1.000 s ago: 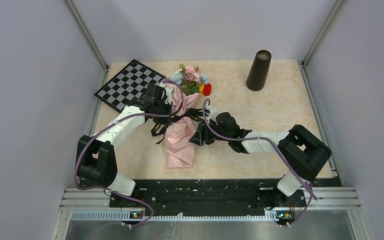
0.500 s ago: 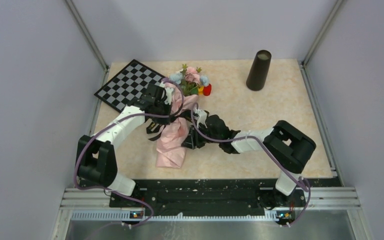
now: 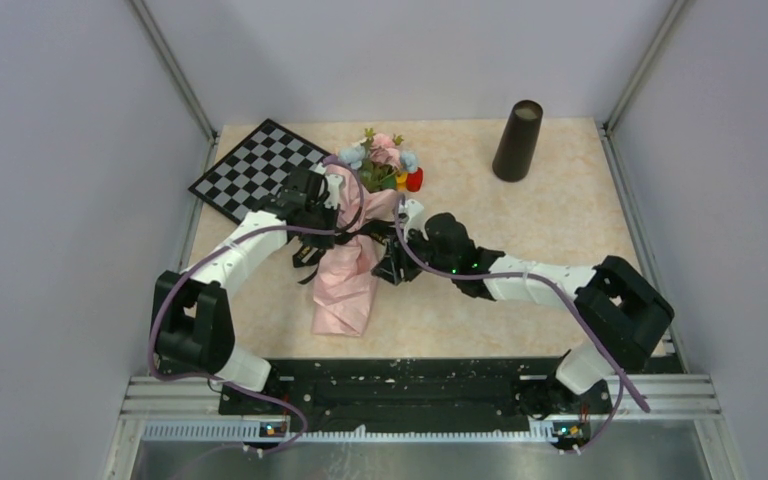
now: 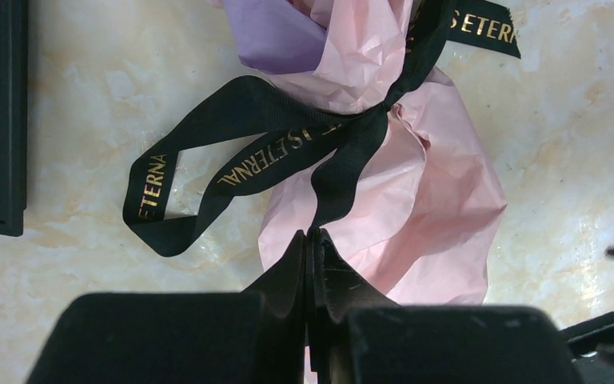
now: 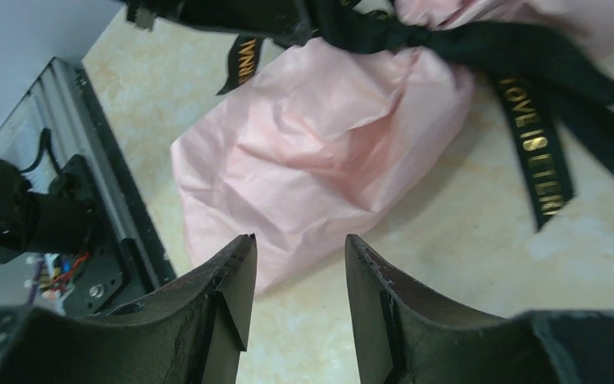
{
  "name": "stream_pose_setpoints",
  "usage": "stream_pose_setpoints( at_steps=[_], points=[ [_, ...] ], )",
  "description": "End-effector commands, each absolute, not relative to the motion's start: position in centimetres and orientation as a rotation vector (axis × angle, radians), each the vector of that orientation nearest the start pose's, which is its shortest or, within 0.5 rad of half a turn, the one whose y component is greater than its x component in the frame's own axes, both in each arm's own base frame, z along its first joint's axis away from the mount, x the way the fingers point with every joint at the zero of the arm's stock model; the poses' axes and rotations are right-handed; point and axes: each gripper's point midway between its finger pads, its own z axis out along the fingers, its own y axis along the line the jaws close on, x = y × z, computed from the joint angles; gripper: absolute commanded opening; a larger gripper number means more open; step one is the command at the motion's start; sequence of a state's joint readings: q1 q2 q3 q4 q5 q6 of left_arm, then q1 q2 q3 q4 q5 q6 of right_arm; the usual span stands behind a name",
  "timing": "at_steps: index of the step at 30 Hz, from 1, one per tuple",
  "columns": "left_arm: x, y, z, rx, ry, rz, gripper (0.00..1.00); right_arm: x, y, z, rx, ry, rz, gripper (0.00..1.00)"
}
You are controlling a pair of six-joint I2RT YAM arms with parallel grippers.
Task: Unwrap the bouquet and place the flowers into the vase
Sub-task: Untie the ribbon from the wrapping paper.
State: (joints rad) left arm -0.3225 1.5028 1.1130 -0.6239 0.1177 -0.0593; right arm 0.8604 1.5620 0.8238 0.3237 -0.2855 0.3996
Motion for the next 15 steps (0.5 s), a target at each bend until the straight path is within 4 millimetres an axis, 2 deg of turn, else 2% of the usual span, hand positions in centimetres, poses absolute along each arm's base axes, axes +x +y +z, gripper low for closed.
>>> stream_pose_setpoints(
  at_steps=[1,3,6,10,15],
  points=[
    [32.3,-13.4,12.2,0.405,2.527,-0.342,0.0,27.3,34.9,13.6,-0.715,1.978,0.901,0.47],
    [32.2,-13.3,12.2,0.403,2.529,-0.343,0.0,28.7,33.6,13.2,-0.694,1.974,0.864,0.47],
    [32.0,-13.3,12.3,0.408,2.525,-0.353,0.0,29.9,32.8,12.5,-0.712,1.965,0.792,0.47],
    [31.7,-13.6,12.3,0.418,2.525,-0.386,0.0,31.3,32.8,11.7,-0.715,1.95,0.729,0.47],
    [31.6,-13.7,12.1,0.421,2.534,-0.397,0.0,32.3,33.8,10.9,-0.693,1.914,0.744,0.46]
  ],
)
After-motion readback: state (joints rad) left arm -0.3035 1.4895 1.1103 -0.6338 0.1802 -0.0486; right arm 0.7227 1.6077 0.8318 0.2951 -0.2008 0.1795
